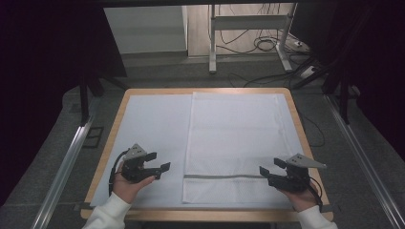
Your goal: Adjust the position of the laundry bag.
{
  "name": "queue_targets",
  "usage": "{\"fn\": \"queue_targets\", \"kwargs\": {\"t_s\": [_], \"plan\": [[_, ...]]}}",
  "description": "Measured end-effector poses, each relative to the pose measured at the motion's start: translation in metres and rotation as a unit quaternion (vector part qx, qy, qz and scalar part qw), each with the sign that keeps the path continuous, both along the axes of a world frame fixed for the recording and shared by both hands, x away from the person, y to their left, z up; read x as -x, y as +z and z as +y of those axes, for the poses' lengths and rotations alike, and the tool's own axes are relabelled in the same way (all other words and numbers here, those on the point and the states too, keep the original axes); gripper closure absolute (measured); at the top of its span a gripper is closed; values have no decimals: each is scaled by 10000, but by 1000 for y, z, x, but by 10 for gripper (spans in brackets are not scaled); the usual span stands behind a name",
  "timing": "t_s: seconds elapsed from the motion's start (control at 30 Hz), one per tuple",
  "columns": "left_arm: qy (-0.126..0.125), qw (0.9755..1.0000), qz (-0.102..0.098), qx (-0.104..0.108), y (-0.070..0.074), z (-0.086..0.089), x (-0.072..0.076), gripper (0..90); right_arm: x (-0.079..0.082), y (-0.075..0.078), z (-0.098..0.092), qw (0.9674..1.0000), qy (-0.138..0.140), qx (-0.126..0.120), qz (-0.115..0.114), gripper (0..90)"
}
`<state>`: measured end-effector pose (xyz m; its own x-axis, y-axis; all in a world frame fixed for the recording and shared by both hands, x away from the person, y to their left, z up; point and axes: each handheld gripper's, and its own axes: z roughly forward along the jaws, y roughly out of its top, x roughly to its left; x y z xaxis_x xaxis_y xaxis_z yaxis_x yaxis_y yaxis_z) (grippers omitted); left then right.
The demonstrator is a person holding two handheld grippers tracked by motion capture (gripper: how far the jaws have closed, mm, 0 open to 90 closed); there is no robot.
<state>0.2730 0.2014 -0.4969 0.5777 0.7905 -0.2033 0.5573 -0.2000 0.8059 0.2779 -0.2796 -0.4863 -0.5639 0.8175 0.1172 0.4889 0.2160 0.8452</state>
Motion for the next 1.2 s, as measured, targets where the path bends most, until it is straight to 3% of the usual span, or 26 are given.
{"fn": "queue_targets", "kwargs": {"t_s": [0.3,0.53,0.73,0.83,1.03,1.2], "plan": [[109,9997,-86,-184,-5,-7,-3,249,-2,-4,-3,9998,7,216,-29,283],[118,9997,-221,-48,0,-6,2,238,5,1,1,9994,-42,307,-159,255],[119,9999,6,-10,2,-4,3,276,-6,1,5,9996,-10,275,-103,254],[147,9999,26,-34,3,-5,3,280,-11,0,9,9996,22,291,-54,259],[152,9999,58,-56,5,-8,7,285,-7,-2,12,9996,96,268,-77,271],[130,9999,42,43,11,-11,6,285,-3,1,15,9994,105,290,-167,283]]}}
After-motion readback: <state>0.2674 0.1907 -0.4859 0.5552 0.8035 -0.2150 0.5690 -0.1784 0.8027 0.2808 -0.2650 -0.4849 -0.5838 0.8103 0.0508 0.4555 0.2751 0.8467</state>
